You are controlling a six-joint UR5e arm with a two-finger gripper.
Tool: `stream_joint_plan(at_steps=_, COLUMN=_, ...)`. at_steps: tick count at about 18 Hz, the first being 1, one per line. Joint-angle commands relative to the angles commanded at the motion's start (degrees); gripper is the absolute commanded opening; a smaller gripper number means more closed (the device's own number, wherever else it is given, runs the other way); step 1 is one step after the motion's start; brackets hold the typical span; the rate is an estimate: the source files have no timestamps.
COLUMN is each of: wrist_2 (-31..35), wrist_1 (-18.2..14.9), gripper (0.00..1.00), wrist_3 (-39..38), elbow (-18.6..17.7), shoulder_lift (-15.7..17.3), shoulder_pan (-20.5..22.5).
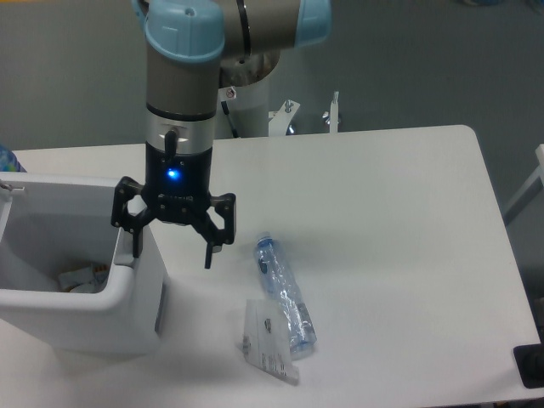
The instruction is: Open the trash can
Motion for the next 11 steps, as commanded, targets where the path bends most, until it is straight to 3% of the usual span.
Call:
stream_joint_plan(at_steps=7, wrist_2=0.1, wrist_1=-0.1, gripper=1.00, wrist_3=11.2, elbow=-1.8, shoulder_lift=-1.8, shoulder_pan=8.4)
stream_joint_plan(at_steps=11, wrist_2=5.4, wrist_1=-0.3, gripper=1.00, wrist_3=19.0, elbow=-1.8, shoulder_lift=-3.1, shoulder_pan=11.8)
